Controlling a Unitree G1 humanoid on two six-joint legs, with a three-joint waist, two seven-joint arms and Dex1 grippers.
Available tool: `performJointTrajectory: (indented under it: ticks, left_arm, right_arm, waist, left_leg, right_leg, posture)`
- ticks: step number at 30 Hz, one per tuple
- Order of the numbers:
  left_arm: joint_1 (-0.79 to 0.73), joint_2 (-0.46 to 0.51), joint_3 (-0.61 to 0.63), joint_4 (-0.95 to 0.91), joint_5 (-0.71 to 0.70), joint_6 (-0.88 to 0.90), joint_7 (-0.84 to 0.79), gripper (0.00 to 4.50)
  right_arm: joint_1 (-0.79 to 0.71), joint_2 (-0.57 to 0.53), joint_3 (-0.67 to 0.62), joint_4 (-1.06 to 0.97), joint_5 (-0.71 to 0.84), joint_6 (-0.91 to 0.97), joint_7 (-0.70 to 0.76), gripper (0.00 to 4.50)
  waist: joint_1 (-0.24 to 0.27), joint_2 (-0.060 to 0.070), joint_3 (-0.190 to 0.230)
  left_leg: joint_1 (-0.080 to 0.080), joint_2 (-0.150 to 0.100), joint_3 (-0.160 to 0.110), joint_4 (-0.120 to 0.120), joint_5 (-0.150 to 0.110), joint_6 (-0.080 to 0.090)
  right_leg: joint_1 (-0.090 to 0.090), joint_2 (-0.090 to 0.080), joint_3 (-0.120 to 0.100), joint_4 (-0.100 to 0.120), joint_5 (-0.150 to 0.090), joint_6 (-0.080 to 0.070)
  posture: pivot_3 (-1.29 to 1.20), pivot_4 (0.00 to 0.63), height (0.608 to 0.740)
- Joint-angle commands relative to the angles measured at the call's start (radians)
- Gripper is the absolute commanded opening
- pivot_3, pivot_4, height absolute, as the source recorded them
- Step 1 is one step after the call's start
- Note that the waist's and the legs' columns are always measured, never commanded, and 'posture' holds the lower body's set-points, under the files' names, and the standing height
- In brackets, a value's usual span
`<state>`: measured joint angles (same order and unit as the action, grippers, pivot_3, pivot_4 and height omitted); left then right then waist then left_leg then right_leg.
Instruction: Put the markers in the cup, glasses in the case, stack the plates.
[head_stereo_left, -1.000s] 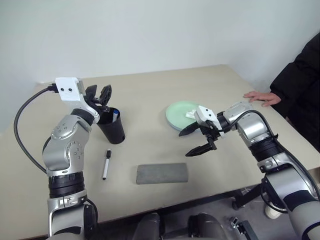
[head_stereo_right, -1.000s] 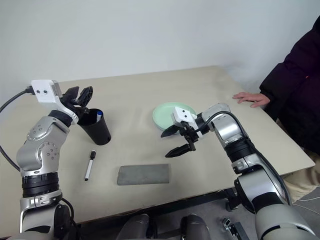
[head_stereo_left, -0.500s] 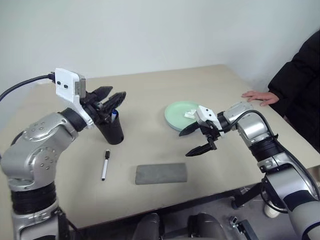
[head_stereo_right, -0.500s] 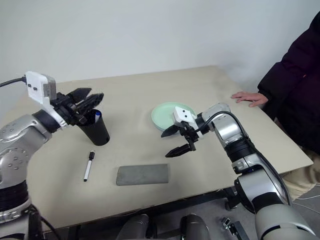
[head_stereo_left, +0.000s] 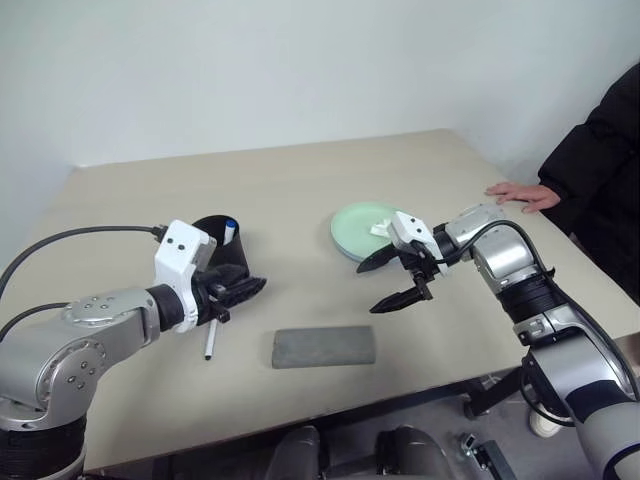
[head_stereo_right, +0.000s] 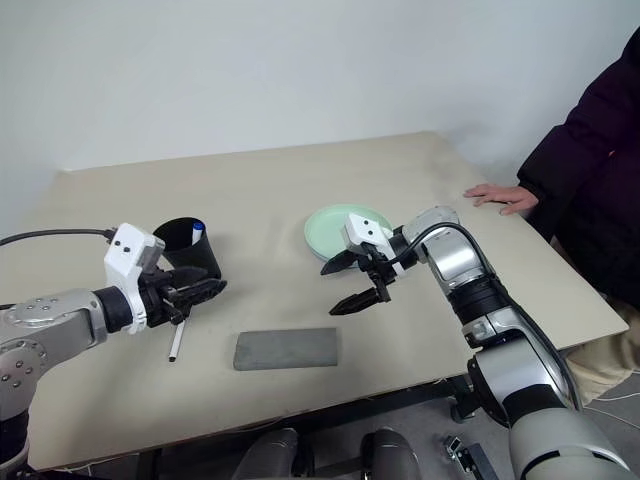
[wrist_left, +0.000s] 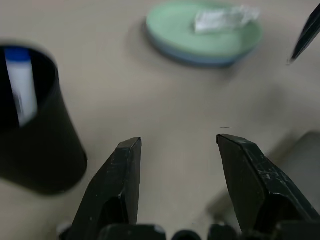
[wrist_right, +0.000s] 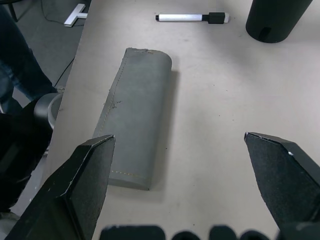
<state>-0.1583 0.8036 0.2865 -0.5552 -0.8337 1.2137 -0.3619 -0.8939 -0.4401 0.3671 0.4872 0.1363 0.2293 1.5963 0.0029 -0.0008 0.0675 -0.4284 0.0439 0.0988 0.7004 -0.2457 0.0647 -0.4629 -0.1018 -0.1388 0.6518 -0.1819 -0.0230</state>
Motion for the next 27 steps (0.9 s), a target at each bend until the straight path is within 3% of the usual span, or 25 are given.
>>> performJointTrajectory:
  ticks: [1,9,27]
  left_arm:
    - [-0.054,-0.024,-0.004,0.032,0.031,0.123,0.101,2.48]
    - [-0.166,-0.149,0.025,0.179,0.170,0.326,0.271,2.48]
    - [-0.207,-0.224,-0.019,0.263,0.346,0.396,0.268,2.48]
  right_arm:
    - [-0.036,0.001,-0.018,-0.008,0.008,-0.005,0.008,4.50]
    - [-0.029,-0.057,-0.003,-0.063,0.096,0.009,0.018,4.50]
    - [-0.018,-0.071,-0.025,-0.083,0.098,0.024,0.018,4.50]
  waist:
    - [0.001,0.000,0.000]
    - [0.003,-0.001,0.000]
    - [0.004,-0.001,0.000]
  left_leg:
    - [0.000,0.000,0.000,0.000,0.000,0.000]
    - [0.000,-0.001,0.000,0.000,0.000,0.000]
    - [0.000,0.000,0.000,0.000,0.000,0.000]
  right_leg:
    - [0.000,0.000,0.000,0.000,0.000,0.000]
    - [0.000,0.000,0.000,0.000,0.000,0.000]
    - [0.000,-0.002,0.001,0.000,0.000,0.000]
  posture:
    - [0.00,0.000,0.700]
    - [0.00,0.000,0.700]
    - [0.00,0.000,0.700]
